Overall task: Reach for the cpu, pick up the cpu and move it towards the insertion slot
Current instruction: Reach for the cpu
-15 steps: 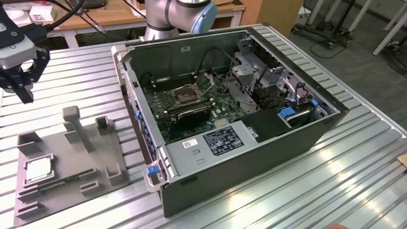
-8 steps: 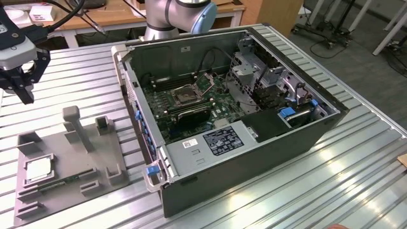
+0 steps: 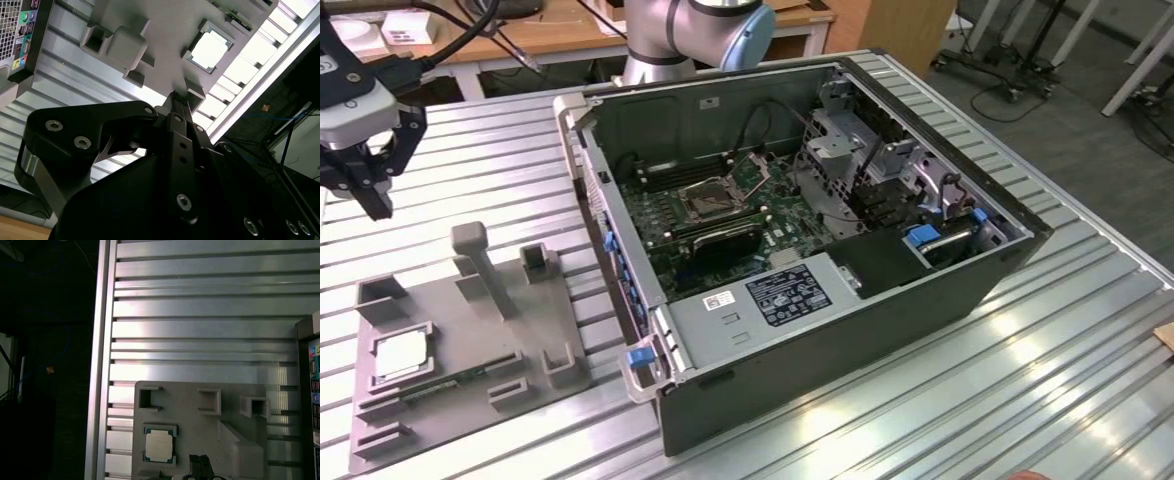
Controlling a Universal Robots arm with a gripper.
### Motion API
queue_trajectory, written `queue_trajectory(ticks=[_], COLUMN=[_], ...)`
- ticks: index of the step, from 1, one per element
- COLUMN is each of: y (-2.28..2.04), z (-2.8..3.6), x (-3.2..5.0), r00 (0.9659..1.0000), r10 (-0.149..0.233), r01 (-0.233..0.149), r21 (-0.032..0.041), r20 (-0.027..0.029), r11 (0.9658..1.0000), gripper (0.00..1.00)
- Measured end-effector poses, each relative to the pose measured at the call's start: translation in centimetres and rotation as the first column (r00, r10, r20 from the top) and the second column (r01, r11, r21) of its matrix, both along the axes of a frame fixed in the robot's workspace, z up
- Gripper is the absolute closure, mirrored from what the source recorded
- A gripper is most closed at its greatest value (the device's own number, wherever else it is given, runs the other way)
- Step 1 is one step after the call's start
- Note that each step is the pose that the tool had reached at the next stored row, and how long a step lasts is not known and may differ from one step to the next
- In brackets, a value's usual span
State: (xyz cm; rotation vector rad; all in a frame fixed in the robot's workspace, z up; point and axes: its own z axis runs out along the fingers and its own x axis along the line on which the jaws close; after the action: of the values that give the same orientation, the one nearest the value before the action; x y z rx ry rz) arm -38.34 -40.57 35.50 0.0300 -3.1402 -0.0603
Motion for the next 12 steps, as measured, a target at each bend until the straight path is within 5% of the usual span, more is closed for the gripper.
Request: queue_trajectory(ticks=[12], y=[-0.04], z=[-0.88], x=[-0.05], r00=[1.0000], r10=[0.000], r01=[0.000], r21=[-0.0002], r20=[-0.0002], r11=[1.0000], gripper=[0.90])
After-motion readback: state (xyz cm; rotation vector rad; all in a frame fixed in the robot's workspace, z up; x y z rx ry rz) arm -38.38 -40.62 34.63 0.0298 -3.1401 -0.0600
